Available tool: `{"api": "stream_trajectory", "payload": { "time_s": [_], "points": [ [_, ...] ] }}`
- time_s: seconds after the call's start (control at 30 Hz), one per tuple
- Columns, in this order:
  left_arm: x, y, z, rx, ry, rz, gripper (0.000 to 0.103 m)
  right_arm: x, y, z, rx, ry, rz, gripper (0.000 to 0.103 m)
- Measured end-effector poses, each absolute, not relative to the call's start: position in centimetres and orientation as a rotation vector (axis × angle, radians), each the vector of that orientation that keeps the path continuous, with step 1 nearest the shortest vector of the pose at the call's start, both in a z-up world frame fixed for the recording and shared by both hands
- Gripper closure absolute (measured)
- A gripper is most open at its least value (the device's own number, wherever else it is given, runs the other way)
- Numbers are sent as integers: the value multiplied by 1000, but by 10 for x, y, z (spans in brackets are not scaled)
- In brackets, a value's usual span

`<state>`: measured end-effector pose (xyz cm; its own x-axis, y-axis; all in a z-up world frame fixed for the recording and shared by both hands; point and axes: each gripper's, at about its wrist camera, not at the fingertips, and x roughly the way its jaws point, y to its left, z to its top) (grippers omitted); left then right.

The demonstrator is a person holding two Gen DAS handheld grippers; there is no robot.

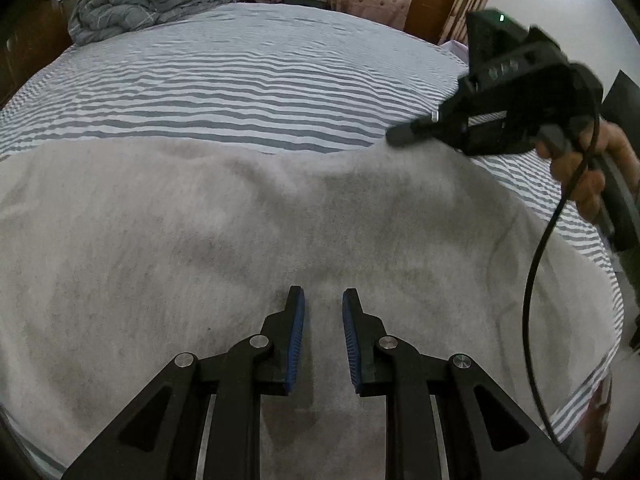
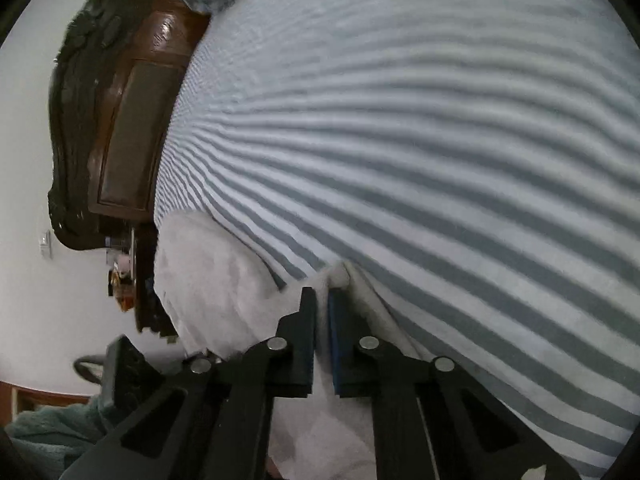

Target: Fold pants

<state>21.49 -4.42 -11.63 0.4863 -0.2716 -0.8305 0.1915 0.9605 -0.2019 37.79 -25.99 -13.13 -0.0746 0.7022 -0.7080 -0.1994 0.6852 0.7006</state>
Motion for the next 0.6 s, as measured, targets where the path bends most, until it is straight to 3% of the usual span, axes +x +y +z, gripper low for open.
{"api": "stream_trajectory", "payload": {
  "time_s": [0.07, 0.4, 0.57, 0.6],
  "points": [
    [213, -47, -117, -62, 1014, -277, 82, 386, -264, -127, 437, 1416, 741, 102],
    [198, -55, -114, -36, 980, -263, 82, 365, -253, -97, 358, 1369, 800, 97],
    [192, -57, -113, -39, 967, -257, 82, 348, -240, -121, 318, 1441, 763, 97],
    [191, -57, -113, -42, 967, -262, 82, 350, -238, -131, 269, 1447, 703, 103]
  ]
}}
